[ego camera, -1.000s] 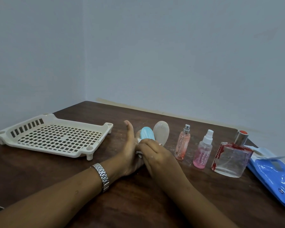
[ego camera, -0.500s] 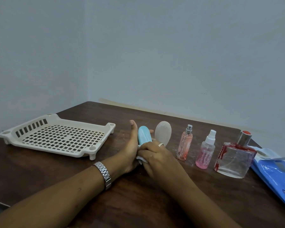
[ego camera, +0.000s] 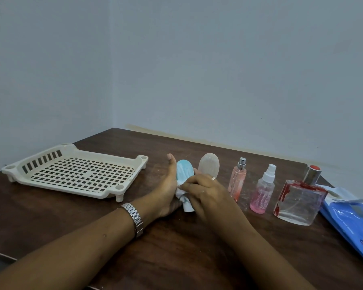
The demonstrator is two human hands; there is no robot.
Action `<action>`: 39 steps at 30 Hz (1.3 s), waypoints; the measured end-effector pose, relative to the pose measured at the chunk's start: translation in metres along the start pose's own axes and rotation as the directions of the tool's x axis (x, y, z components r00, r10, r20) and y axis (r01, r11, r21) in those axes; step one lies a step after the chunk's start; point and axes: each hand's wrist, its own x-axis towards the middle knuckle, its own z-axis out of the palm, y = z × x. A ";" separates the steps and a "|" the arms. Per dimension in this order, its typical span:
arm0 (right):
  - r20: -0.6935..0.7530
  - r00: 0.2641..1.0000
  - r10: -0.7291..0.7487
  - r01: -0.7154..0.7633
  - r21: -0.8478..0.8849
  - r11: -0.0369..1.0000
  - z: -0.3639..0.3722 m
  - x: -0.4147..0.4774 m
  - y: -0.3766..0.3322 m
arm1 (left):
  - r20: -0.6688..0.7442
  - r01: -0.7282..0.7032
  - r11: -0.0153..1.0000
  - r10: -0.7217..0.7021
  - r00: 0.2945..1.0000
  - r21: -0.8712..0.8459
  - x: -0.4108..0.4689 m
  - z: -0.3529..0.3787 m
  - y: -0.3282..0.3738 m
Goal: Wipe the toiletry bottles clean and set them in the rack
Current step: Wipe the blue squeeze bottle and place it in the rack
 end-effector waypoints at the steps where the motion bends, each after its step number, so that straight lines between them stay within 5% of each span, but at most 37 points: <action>1: 0.043 0.999 0.001 -0.001 0.011 1.000 0.000 -0.001 0.000 | -0.012 -0.010 1.000 0.010 1.000 -0.014 0.000 0.000 0.001; 5: 0.194 0.981 -0.021 0.020 0.006 1.000 -0.001 -0.004 0.001 | -0.036 -0.034 0.994 0.030 0.999 -0.108 0.004 -0.003 0.004; 12: -0.014 0.993 0.114 -0.113 0.065 0.992 -0.005 -0.004 0.005 | 0.012 -0.036 0.985 0.038 0.999 -0.166 0.005 -0.004 0.002; 18: 0.129 0.991 0.046 -0.055 0.066 0.996 -0.002 -0.006 0.004 | 0.023 -0.022 0.985 0.026 0.999 -0.171 0.002 -0.003 0.004; 28: 0.022 0.991 0.132 -0.134 0.109 0.985 0.000 -0.007 0.005 | 0.027 0.009 0.941 0.000 1.000 -0.337 0.001 -0.001 0.005; 39: 0.010 0.976 0.216 -0.215 0.140 0.967 -0.001 -0.010 0.008 | 0.001 -0.004 0.982 0.005 1.000 -0.188 0.000 -0.004 0.004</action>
